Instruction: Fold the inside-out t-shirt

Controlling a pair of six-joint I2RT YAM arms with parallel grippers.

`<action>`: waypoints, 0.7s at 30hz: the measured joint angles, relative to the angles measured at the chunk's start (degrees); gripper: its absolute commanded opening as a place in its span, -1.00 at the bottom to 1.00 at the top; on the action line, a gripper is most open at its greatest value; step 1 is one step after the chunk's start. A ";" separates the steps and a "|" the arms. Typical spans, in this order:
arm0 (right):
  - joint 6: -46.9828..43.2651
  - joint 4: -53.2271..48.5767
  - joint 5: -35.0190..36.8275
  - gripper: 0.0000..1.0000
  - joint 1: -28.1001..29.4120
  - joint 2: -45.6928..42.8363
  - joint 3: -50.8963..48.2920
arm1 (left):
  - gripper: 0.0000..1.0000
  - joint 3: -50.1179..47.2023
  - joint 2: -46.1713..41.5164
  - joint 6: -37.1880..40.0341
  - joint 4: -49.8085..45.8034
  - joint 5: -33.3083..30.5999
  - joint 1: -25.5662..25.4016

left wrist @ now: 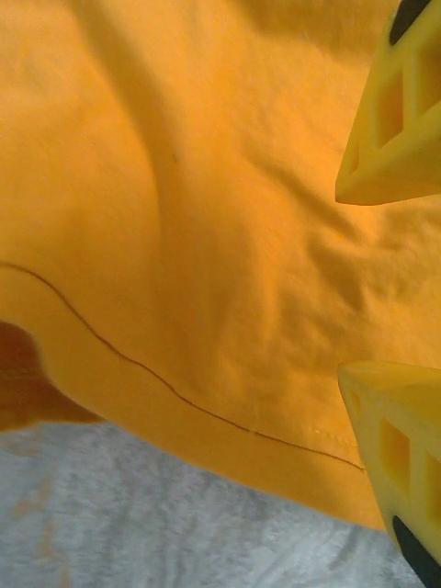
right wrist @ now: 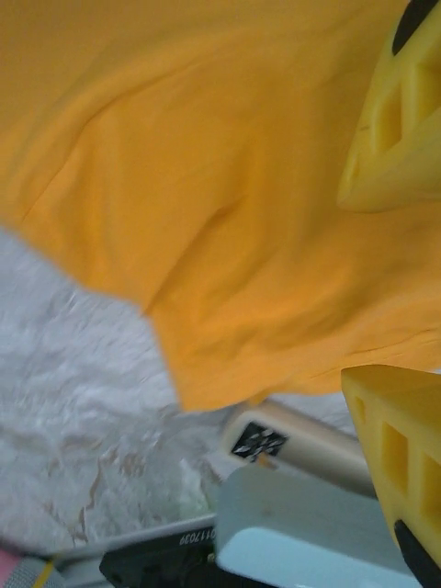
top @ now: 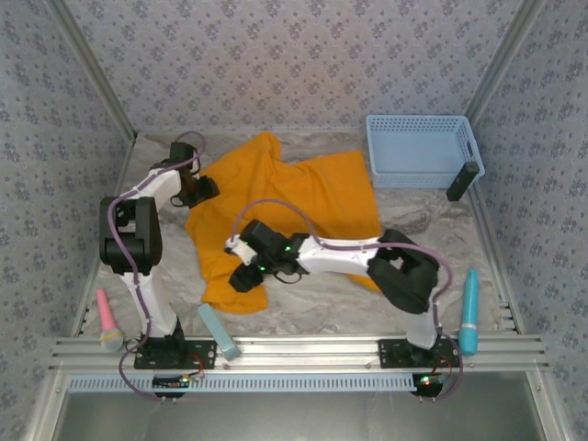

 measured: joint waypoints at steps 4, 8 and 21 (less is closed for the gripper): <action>-5.11 -1.79 -1.51 -0.08 1.99 5.46 4.76 | -0.02 -5.81 -2.05 -0.68 0.55 -0.57 0.00; -9.57 -7.02 -3.19 -0.20 3.78 8.94 6.29 | -0.04 -10.10 -3.82 -1.01 1.14 -0.83 0.00; -15.10 -15.32 -5.20 -0.39 3.65 3.10 -0.72 | 0.25 -7.56 -2.05 -0.22 1.22 -0.33 0.17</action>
